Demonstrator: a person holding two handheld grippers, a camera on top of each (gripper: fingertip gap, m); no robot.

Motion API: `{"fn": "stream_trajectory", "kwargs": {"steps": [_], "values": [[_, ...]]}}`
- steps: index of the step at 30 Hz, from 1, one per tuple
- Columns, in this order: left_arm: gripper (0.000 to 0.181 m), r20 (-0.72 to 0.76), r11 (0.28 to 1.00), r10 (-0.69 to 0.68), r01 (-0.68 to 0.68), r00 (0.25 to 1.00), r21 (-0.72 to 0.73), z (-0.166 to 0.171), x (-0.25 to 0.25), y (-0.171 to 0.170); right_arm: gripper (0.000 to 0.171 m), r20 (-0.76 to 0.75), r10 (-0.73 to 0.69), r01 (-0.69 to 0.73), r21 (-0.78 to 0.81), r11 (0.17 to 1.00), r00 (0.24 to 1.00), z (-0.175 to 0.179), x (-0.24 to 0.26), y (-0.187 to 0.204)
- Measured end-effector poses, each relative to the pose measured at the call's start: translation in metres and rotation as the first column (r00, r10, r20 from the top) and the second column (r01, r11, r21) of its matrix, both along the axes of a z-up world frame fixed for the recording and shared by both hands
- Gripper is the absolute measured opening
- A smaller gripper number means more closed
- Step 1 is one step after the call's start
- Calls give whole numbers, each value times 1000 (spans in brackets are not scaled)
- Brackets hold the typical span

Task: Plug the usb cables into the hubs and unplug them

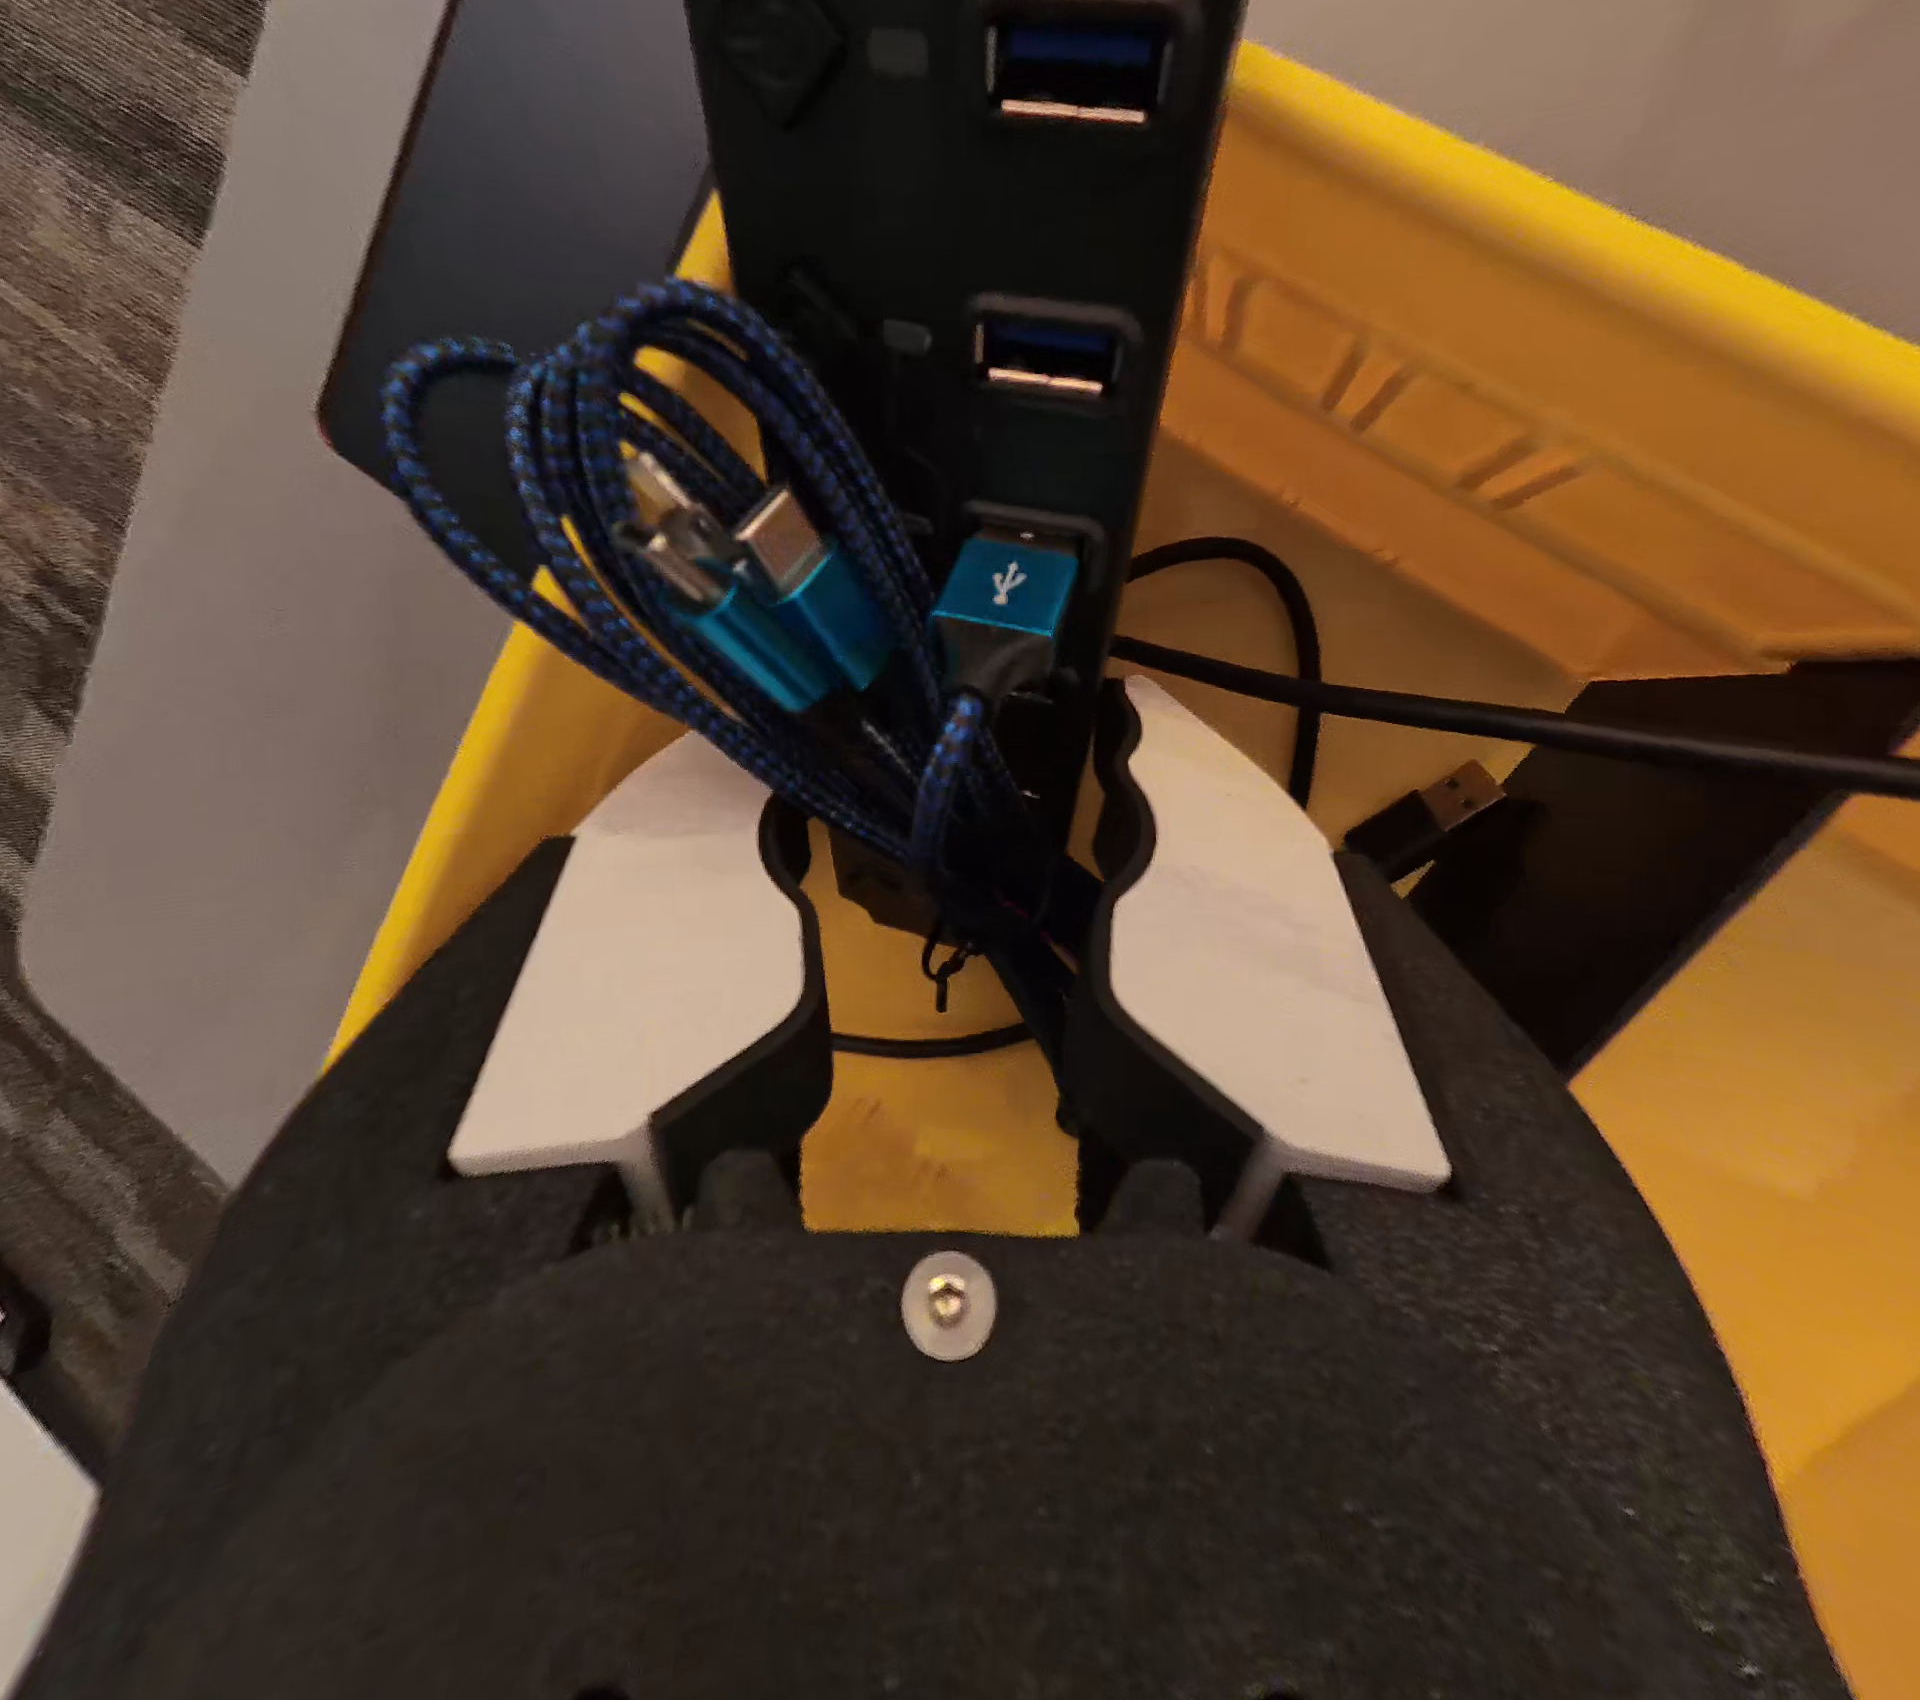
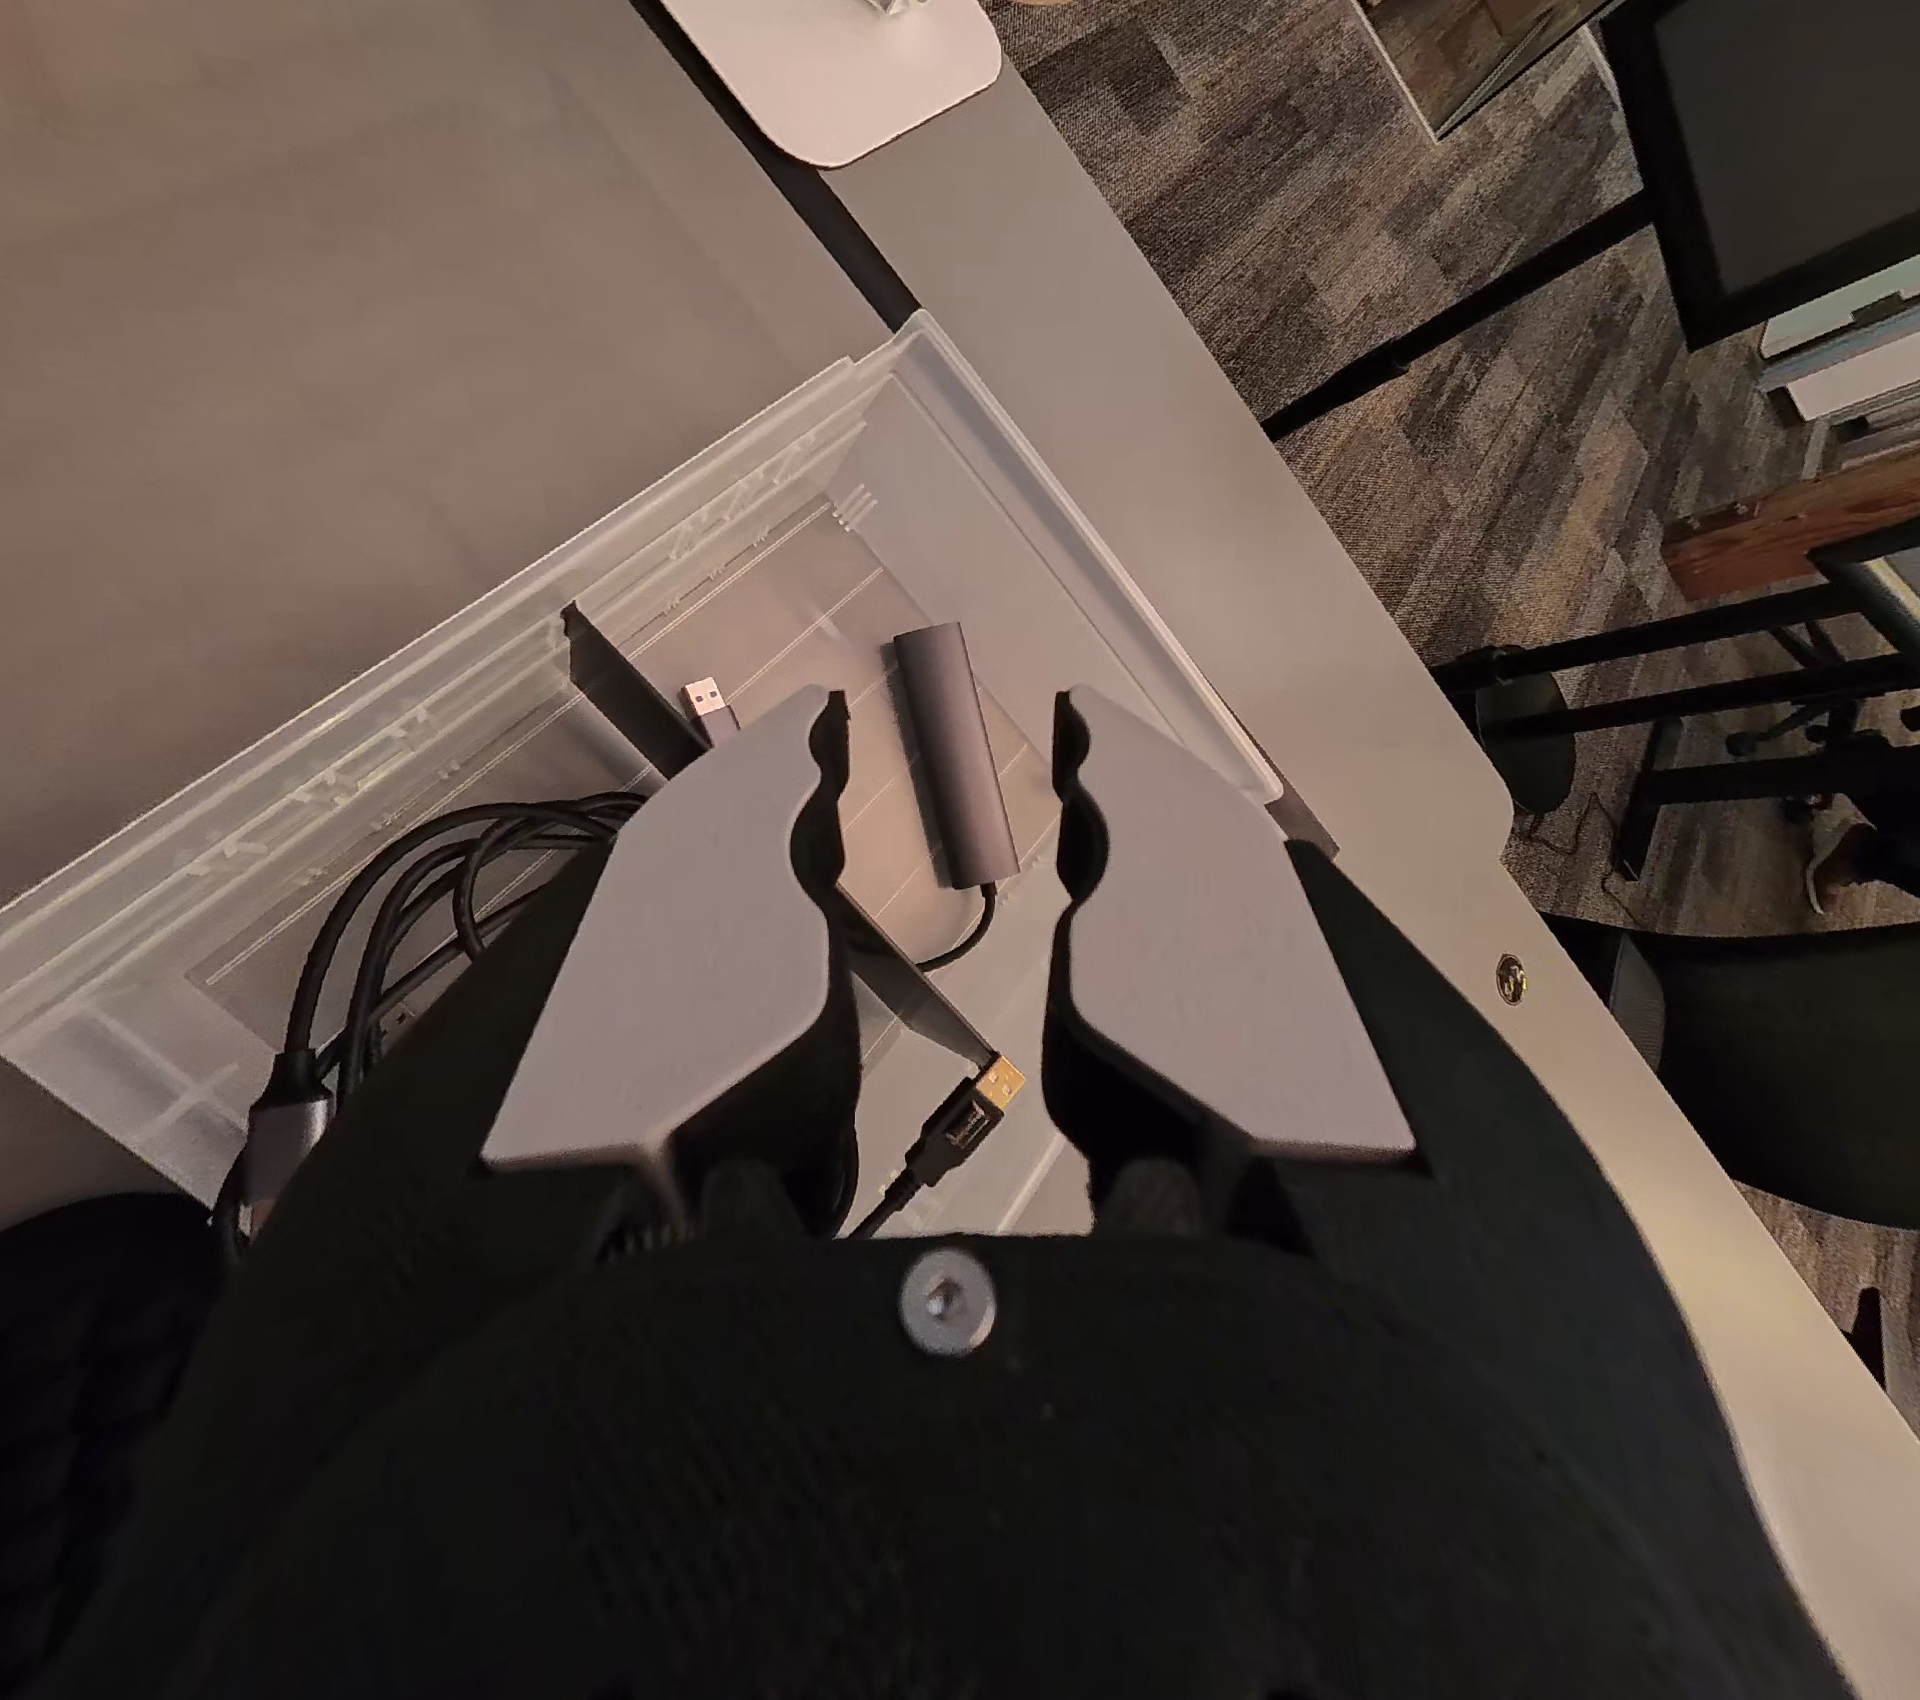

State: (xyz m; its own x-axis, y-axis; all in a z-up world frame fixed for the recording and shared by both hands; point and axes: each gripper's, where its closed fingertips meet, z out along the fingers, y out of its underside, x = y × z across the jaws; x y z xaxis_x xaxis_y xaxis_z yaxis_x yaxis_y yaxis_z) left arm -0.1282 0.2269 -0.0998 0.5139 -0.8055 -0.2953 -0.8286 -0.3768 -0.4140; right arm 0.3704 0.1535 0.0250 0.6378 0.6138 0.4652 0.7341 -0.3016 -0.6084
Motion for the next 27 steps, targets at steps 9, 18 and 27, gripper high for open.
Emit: {"fn": "stream_trajectory", "kwargs": {"steps": [9,18,27], "values": [[52,-166,987,8,19,986,159,80,-3,-13,38,8,17,-17,0,1000,1000,0,-6,0],[52,-326,948,-16,117,945,295,203,45,-32,38,-66,114,-109,76,991,991,20,-43,-5],[52,-302,873,39,114,953,473,344,109,-40,38,-88,199,-190,99,977,976,28,-69,-16]]}}
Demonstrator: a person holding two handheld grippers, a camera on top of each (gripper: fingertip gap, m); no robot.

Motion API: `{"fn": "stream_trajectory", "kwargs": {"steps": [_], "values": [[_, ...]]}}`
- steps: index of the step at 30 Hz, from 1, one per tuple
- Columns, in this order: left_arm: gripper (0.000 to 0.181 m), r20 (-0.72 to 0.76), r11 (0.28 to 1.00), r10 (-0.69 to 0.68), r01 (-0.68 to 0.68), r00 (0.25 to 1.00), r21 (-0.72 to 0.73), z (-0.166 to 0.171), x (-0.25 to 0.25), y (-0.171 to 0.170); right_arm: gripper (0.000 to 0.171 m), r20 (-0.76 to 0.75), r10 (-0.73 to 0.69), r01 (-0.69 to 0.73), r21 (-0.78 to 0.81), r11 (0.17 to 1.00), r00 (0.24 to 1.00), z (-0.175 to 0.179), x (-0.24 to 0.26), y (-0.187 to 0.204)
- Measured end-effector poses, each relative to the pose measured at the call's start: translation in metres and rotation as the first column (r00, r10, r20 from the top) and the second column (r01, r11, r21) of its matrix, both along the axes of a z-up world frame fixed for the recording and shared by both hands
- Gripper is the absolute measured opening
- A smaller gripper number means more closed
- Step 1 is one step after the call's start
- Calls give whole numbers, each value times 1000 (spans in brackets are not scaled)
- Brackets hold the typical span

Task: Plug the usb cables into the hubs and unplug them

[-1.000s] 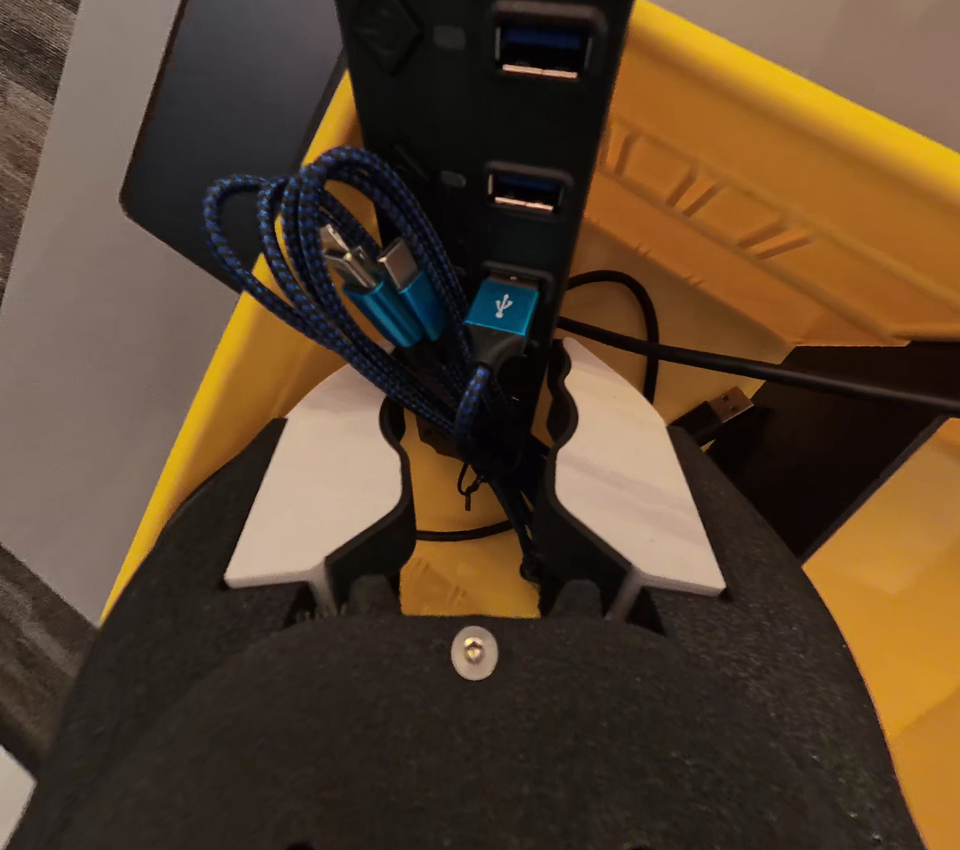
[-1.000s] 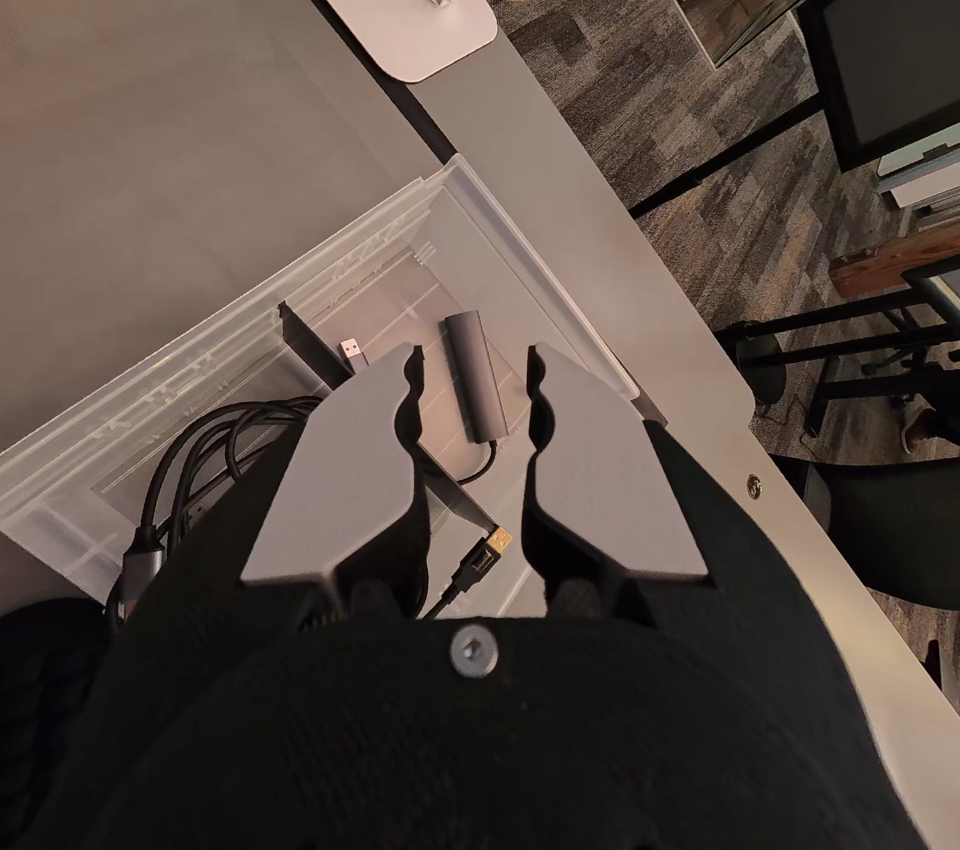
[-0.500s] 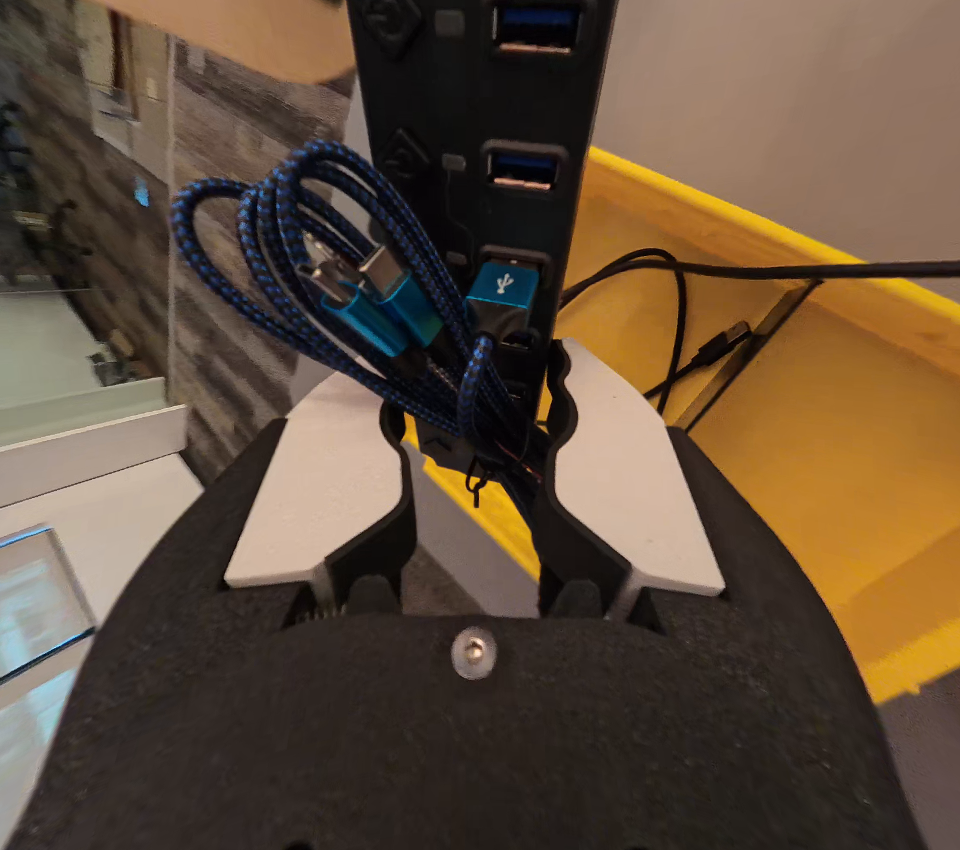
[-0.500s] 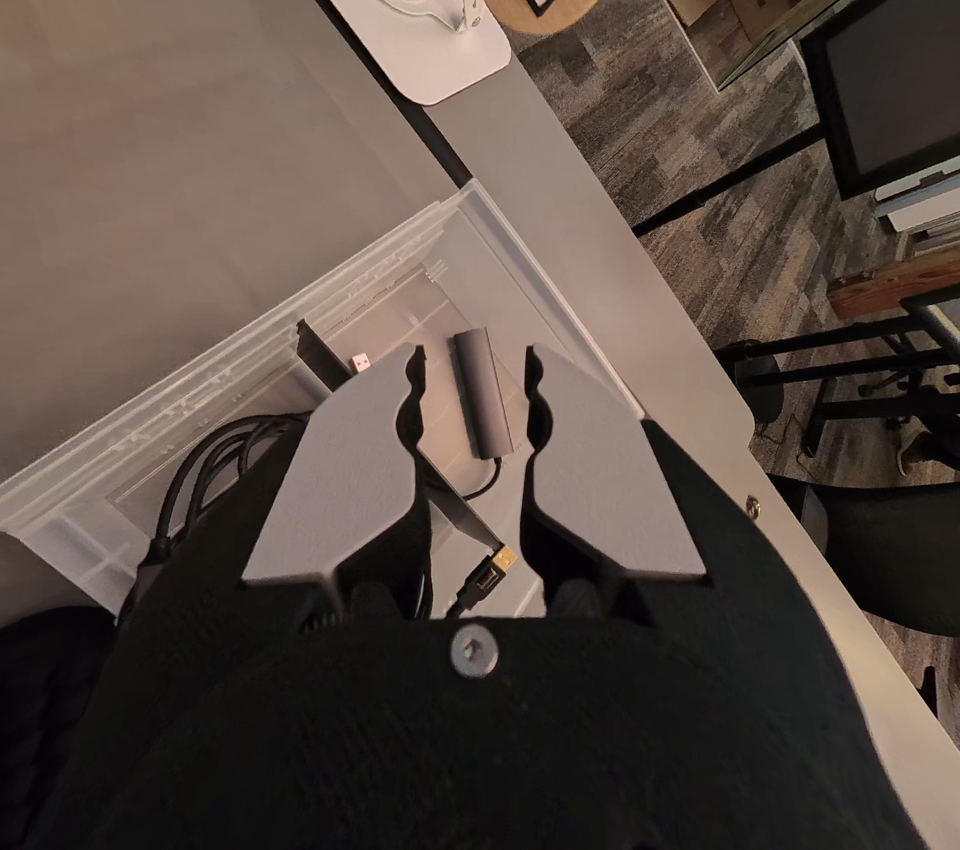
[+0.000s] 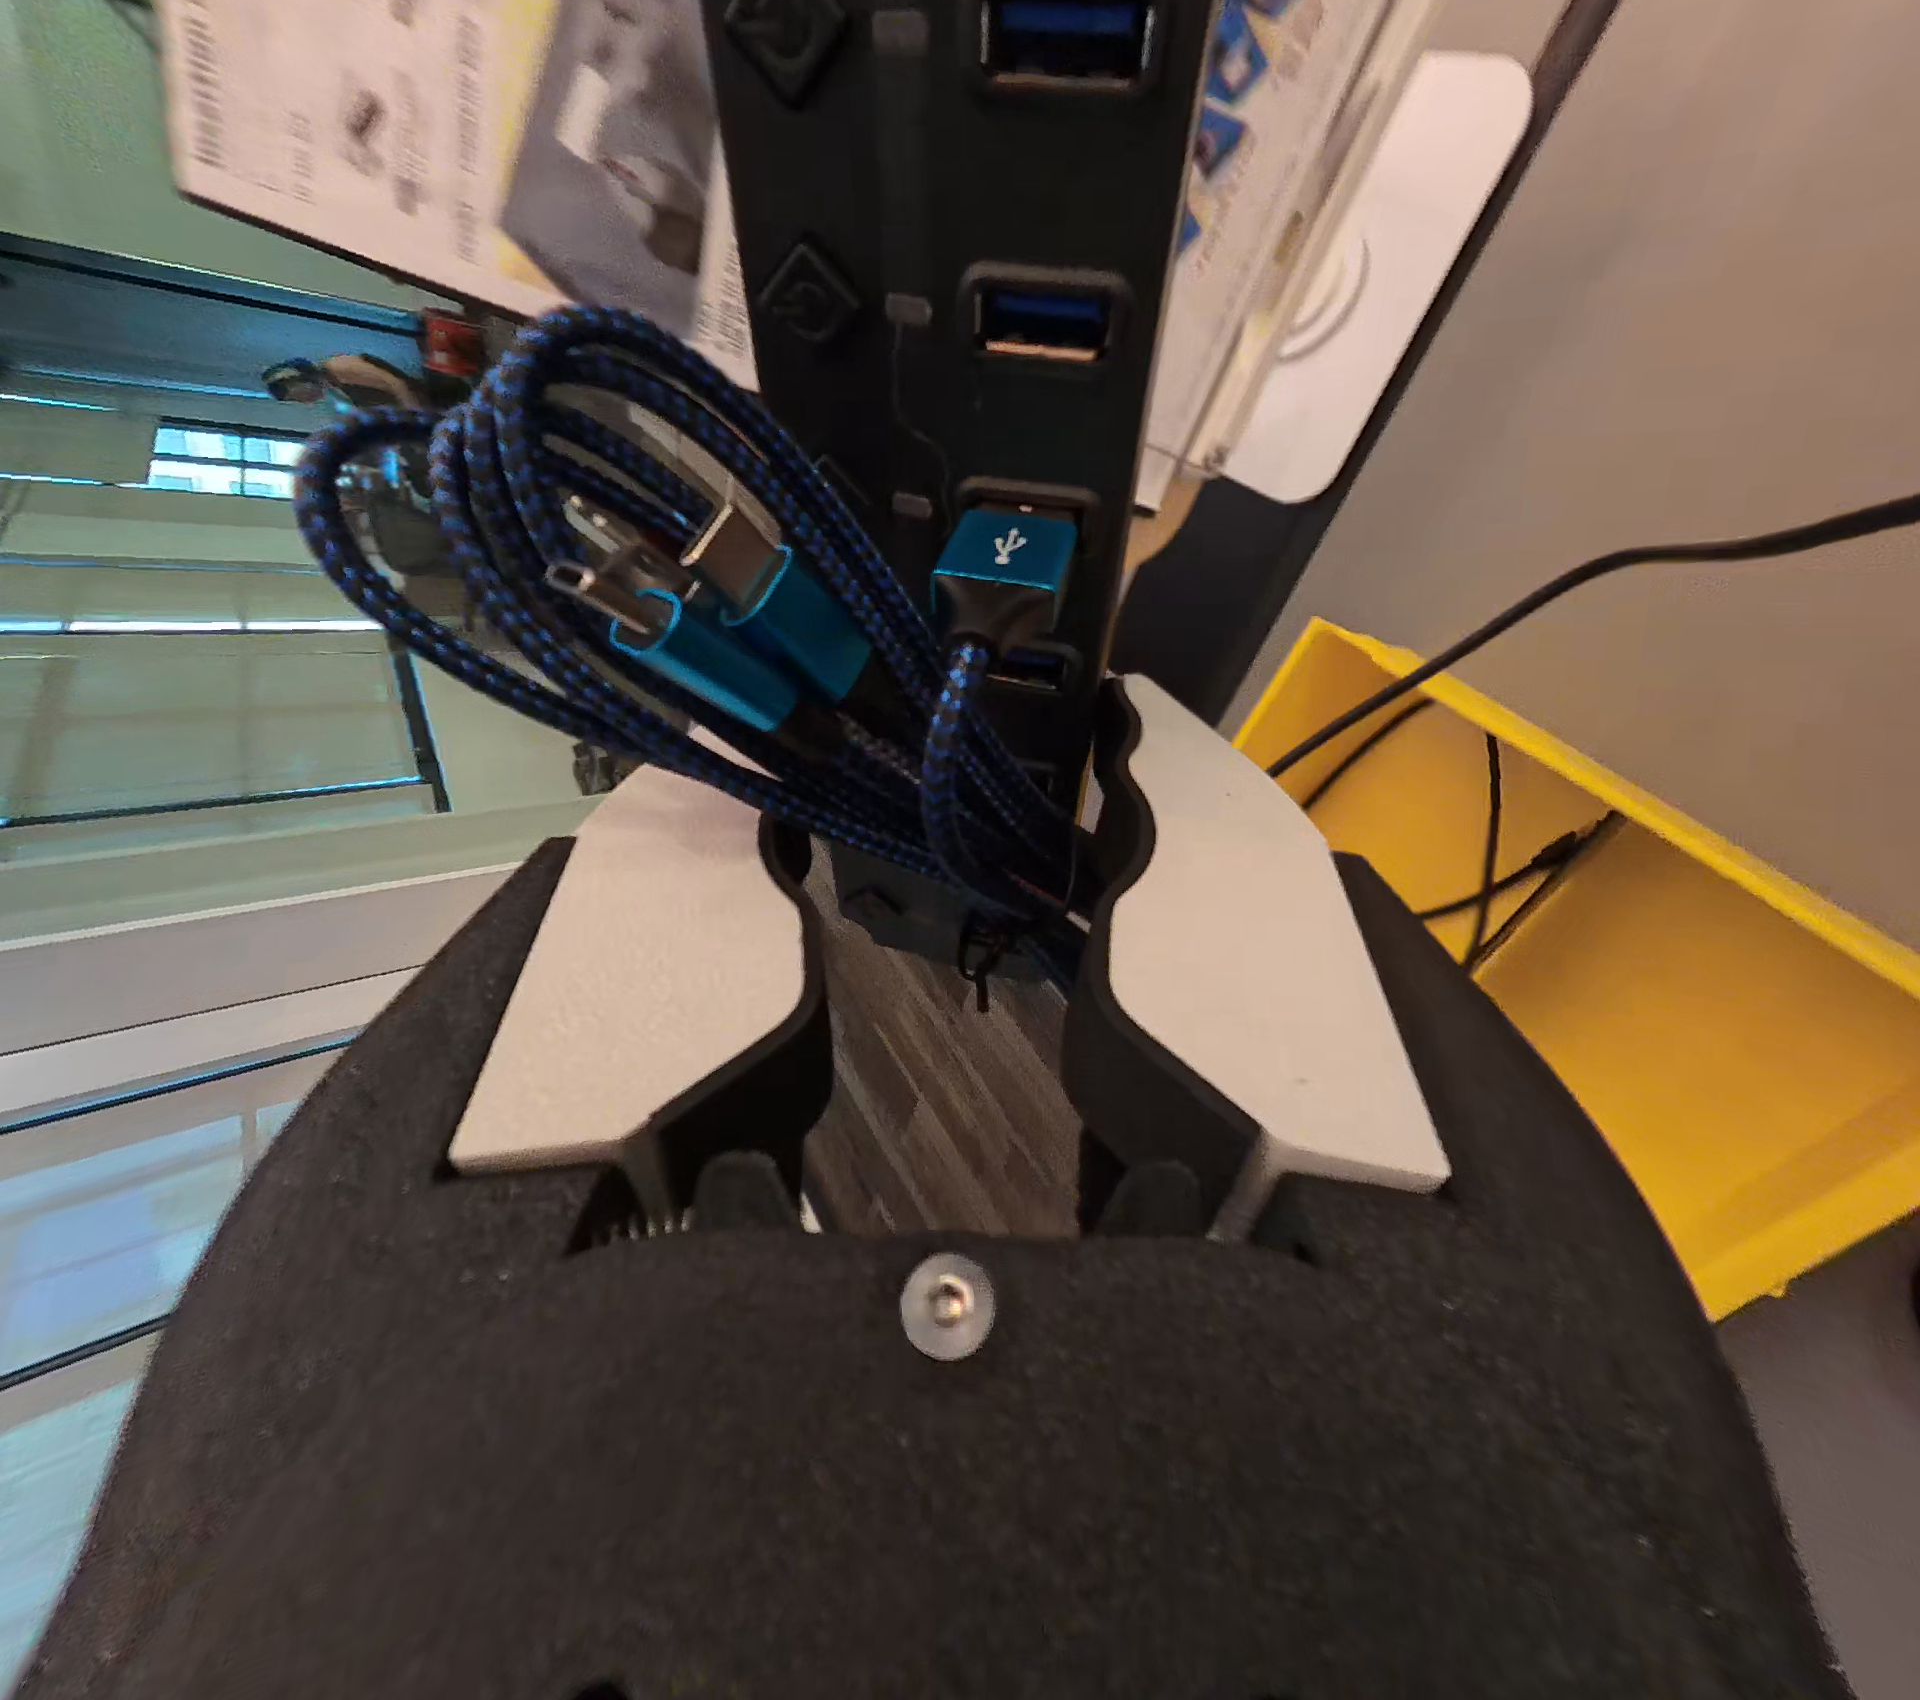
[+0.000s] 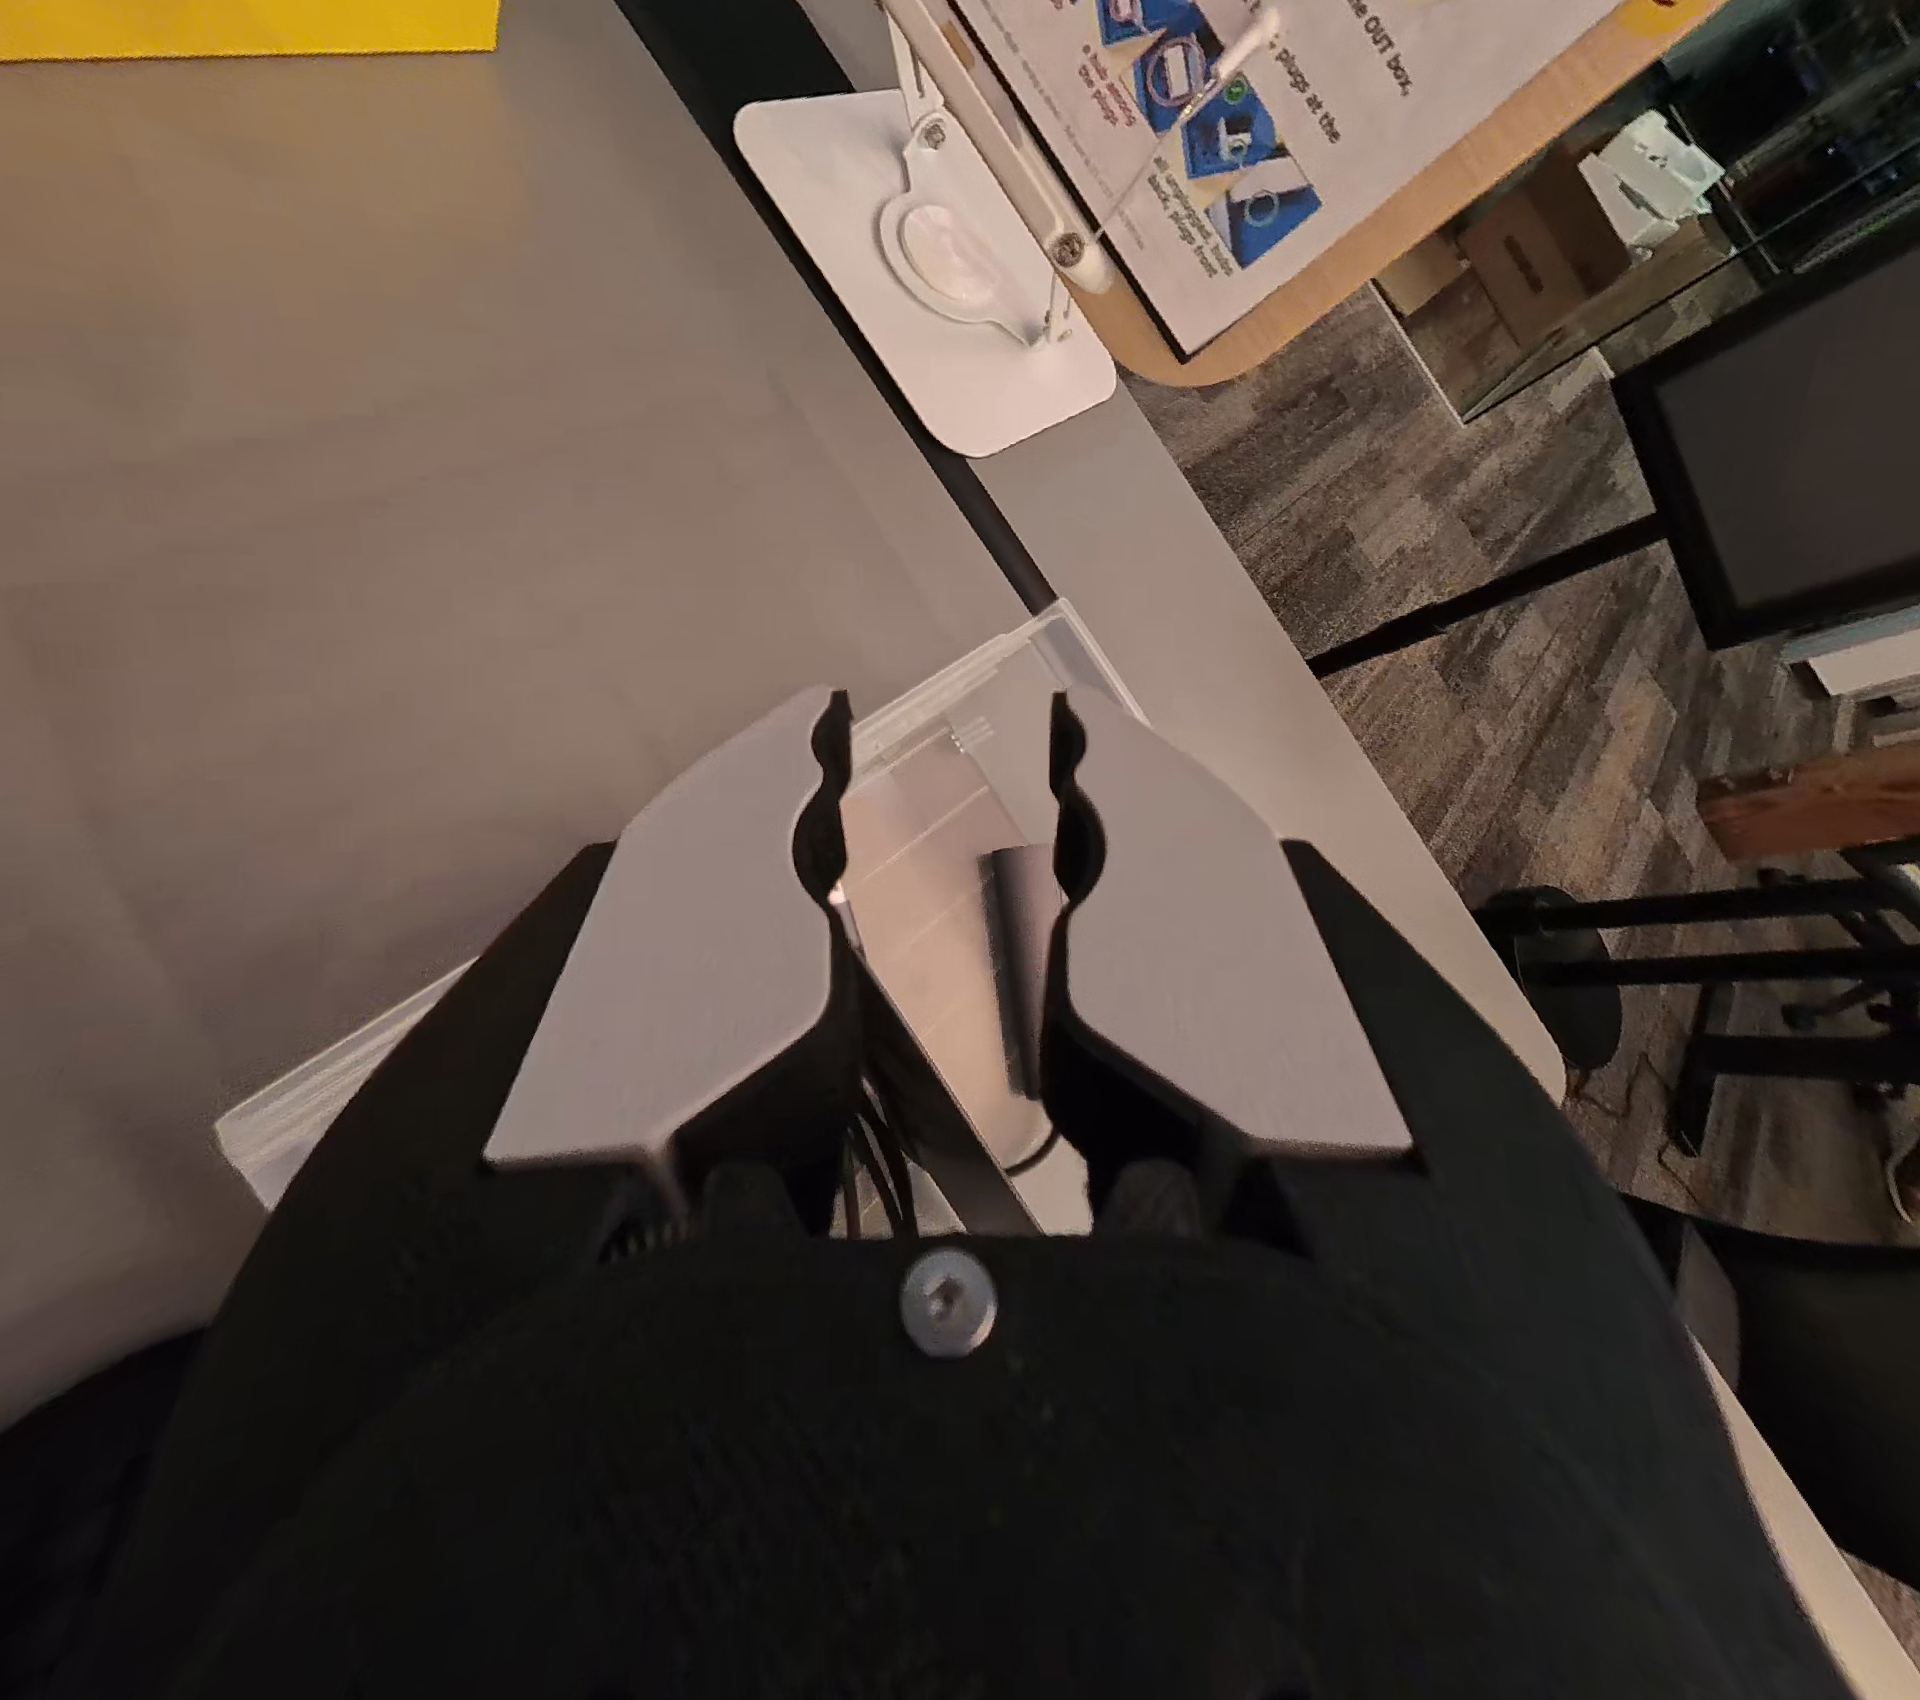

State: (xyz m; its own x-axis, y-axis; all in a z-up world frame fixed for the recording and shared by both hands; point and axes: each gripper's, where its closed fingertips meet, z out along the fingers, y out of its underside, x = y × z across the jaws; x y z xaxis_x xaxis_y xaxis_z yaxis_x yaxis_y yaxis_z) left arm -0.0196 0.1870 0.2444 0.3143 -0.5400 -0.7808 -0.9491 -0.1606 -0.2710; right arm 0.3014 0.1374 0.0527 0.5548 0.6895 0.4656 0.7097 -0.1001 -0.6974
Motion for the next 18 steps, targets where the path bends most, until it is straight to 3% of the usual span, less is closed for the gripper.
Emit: {"fn": "stream_trajectory", "kwargs": {"steps": [4,8,13,18], "values": [[52,27,998,11,-12,1000,57,57,21,-9,38,-19,56,-56,1,998,998,2,-13,-6],[52,12,992,18,-20,1000,122,104,42,-24,37,-129,229,-228,24,973,965,14,-54,-25],[52,-5,988,17,-16,1000,156,145,70,-49,37,-313,500,-485,130,865,807,36,-130,-66],[52,-4,979,4,-3,1000,203,188,96,-77,42,-516,590,-528,280,802,621,52,-189,-93]]}}
